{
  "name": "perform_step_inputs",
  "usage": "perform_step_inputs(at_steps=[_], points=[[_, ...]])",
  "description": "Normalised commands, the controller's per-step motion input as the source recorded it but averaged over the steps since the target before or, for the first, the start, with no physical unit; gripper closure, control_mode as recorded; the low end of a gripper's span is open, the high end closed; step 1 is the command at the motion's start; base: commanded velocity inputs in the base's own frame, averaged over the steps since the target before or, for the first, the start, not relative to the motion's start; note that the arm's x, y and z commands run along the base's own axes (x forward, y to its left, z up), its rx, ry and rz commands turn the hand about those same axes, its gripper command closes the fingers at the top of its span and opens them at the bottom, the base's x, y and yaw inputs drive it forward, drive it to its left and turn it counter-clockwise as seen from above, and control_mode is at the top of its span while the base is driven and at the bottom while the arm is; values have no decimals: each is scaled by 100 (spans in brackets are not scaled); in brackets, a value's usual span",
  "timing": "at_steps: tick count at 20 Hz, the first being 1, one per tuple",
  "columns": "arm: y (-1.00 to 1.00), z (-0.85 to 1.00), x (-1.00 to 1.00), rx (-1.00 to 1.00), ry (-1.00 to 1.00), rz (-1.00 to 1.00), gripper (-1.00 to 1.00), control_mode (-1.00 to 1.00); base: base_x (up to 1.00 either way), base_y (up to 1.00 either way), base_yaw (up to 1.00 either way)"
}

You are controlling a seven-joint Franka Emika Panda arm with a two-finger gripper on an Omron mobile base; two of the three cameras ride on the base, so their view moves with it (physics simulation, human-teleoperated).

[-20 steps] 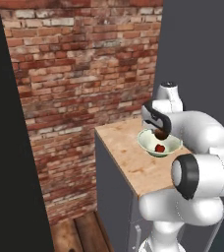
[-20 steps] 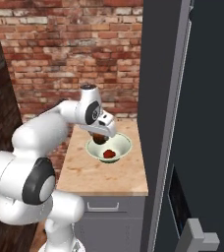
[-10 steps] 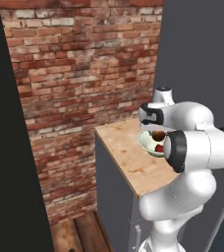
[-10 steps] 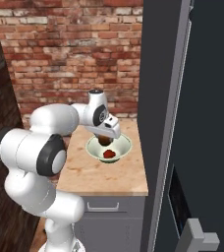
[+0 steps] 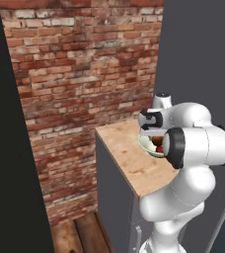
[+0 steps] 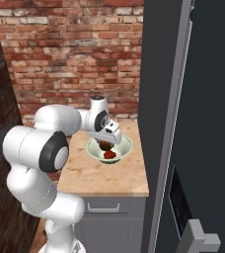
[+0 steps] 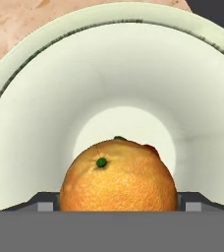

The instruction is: Take the bell pepper, orange, and tangerine from the freezer and place them in the bowl on the counter.

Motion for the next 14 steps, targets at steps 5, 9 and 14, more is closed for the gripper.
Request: perform_step_inputs(at_steps=[5, 9, 14], points=[[0, -12, 0, 0, 0, 0, 100, -100, 0, 0, 0], [0, 0, 0, 0, -2, 0, -100, -100, 0, 0, 0], [0, 5, -19, 0, -5, 0, -100, -100, 0, 0, 0]])
